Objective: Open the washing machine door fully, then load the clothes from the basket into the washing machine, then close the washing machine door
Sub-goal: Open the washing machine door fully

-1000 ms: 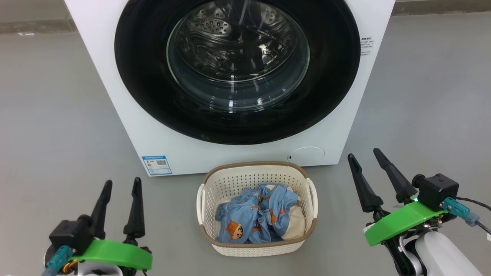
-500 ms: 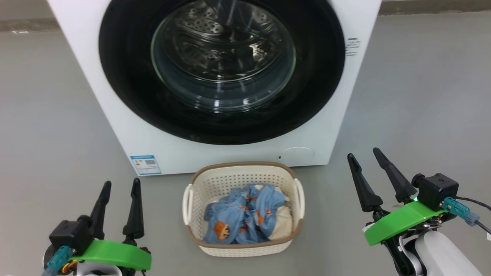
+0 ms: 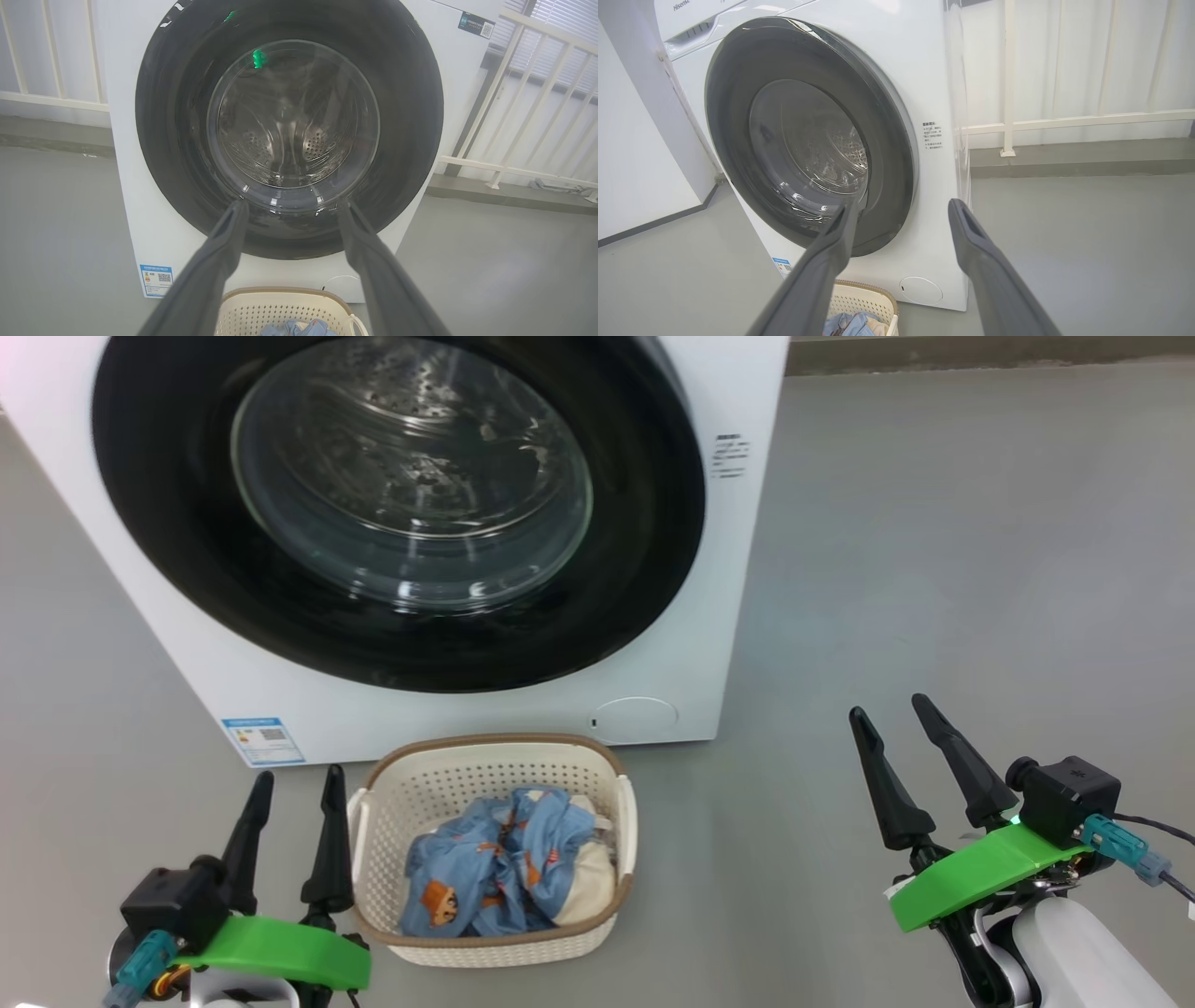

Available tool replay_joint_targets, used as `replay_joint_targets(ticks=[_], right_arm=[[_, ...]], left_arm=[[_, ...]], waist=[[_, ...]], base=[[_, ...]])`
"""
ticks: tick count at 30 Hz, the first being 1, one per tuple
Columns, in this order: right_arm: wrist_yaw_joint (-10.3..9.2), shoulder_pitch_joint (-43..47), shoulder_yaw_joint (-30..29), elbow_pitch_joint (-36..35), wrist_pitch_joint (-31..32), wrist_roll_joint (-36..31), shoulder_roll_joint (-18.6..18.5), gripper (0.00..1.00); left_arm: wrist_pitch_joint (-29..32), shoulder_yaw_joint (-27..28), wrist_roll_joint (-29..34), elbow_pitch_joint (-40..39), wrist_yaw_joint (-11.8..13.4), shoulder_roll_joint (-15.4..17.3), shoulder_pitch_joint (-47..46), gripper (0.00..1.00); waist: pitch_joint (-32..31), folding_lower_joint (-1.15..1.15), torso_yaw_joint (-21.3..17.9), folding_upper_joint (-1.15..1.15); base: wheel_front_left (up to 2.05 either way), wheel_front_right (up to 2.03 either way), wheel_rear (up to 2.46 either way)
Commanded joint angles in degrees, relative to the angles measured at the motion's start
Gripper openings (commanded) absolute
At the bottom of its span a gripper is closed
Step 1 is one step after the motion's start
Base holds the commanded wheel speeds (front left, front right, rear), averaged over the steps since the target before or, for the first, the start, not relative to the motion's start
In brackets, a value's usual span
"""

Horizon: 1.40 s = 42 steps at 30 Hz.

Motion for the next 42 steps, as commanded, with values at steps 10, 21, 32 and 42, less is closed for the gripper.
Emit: replay_joint_targets(ticks=[10, 21, 32, 42], right_arm=[[0.32, -1.8, 0.8, -1.3, -0.7, 0.0, -0.2, 1.00], [0.32, -1.7, 1.2, -1.2, -0.7, 0.1, -0.3, 1.00], [0.32, -1.7, 1.6, -0.9, -0.7, 0.4, -0.4, 1.00], [0.32, -1.6, 1.6, -1.0, -0.7, 0.6, -0.4, 1.00]], left_arm=[[-0.4, 1.4, -0.7, -1.1, -0.3, 1.2, -2.5, 1.00], [-0.4, 1.0, -0.6, -0.9, -0.3, 1.2, -2.4, 1.00], [-0.4, 0.7, -0.6, -0.6, -0.3, 1.2, -2.2, 1.00], [-0.4, 0.4, -0.6, -0.4, -0.4, 1.4, -2.2, 1.00]], waist=[[0.0, 0.00, 0.1, 0.00], [-0.2, 0.00, 0.2, 0.00], [-0.5, 0.00, 0.2, 0.00], [-0.4, 0.00, 0.2, 0.00]], base=[[0.34, 0.34, -0.68], [0.00, 0.00, 0.00], [0.00, 0.00, 0.00], [0.00, 0.00, 0.00]])
